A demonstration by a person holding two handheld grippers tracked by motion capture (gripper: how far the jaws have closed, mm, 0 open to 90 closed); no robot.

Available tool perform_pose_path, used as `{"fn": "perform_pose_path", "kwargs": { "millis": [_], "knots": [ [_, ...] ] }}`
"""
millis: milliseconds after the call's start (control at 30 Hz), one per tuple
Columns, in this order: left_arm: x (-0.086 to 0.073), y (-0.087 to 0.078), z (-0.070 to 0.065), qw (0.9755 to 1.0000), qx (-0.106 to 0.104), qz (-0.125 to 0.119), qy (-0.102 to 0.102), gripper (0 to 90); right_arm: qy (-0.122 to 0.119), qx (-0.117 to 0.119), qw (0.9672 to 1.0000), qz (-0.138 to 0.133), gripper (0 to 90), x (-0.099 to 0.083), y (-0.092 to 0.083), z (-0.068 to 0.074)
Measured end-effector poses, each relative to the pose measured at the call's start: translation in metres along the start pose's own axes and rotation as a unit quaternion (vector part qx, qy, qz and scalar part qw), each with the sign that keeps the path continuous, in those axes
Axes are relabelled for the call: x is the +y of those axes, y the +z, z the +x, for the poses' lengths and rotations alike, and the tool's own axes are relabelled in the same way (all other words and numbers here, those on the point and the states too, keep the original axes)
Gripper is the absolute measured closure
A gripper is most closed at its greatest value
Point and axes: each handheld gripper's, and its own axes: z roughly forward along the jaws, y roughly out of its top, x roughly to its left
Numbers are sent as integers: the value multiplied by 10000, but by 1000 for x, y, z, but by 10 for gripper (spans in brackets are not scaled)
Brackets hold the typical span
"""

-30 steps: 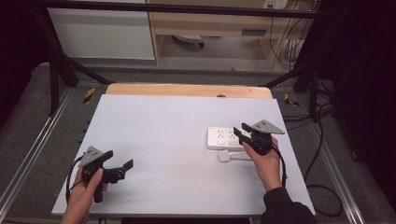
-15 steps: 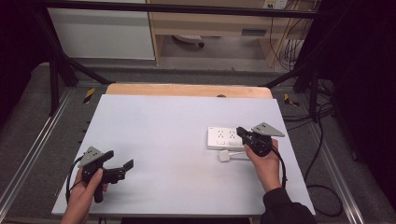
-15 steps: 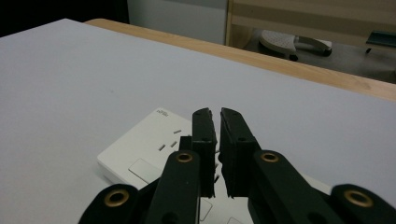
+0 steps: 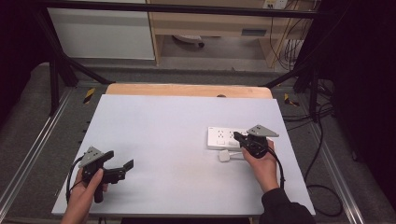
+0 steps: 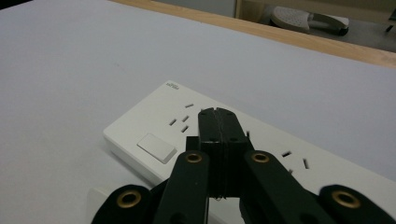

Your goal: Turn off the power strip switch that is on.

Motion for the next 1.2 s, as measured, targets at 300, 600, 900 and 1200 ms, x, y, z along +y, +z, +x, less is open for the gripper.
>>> {"fn": "perform_pose_path", "kwargs": {
  "millis": [300, 600, 900, 1200],
  "knots": [
    [0, 0, -1, 10000, 3, 0, 32, 65, -37, 90, 9999, 84, 900, -3, 4, 2],
    [0, 1, -2, 10000, 8, 15, 74, 62, -114, 175, 9996, 209, 900, -6, 8, 6],
    [0, 1, -2, 10000, 17, 24, 86, 62, -124, 204, 9992, 309, 900, -8, 11, 7],
    [0, 1, -3, 9999, 2, 40, 93, 62, -139, 229, 9990, 345, 900, -9, 12, 7]
  ]
}}
